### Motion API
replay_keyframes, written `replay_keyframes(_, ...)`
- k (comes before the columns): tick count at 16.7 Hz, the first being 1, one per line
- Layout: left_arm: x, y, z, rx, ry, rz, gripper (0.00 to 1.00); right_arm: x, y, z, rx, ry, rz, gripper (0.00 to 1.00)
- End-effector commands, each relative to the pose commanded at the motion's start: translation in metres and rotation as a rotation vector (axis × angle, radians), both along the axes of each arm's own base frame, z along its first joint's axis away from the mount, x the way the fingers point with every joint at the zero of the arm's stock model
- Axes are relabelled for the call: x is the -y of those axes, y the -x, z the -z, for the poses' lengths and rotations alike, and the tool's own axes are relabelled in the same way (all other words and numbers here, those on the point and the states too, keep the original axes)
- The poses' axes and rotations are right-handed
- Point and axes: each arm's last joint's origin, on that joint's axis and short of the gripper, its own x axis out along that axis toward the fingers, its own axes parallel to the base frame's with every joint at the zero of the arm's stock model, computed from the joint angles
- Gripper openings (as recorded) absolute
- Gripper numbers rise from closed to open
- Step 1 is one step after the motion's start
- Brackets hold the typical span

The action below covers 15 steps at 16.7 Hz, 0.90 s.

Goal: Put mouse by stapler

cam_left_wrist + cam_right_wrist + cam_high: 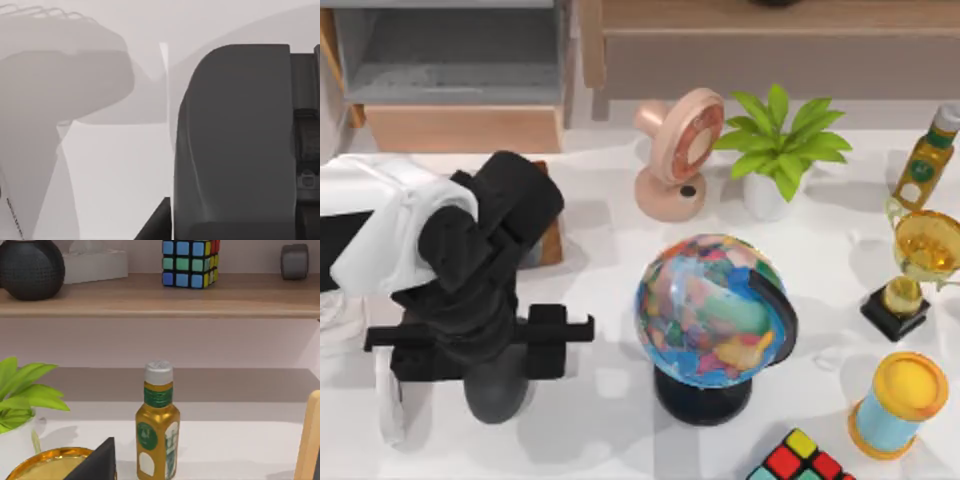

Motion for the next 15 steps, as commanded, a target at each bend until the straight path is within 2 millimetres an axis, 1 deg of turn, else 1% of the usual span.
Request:
replay_keyframes(5,0.002,-0.002,0.0,0.019,0.013,0.002,0.0,0.0,0.0,0.0,0.0,0.0,0.0,1.0)
replay_keyframes(8,0.003,-0.001,0.006,0.011,0.008,0.004,0.0,0.0,0.0,0.0,0.0,0.0,0.0,1.0)
replay_keyframes(11,0.002,0.002,0.017,-0.023,-0.013,0.005,0.0,0.0,0.0,0.0,0.0,0.0,0.0,1.0)
replay_keyframes(15,0.001,0.003,0.019,-0.029,-0.017,0.006,0.0,0.0,0.0,0.0,0.0,0.0,0.0,1.0)
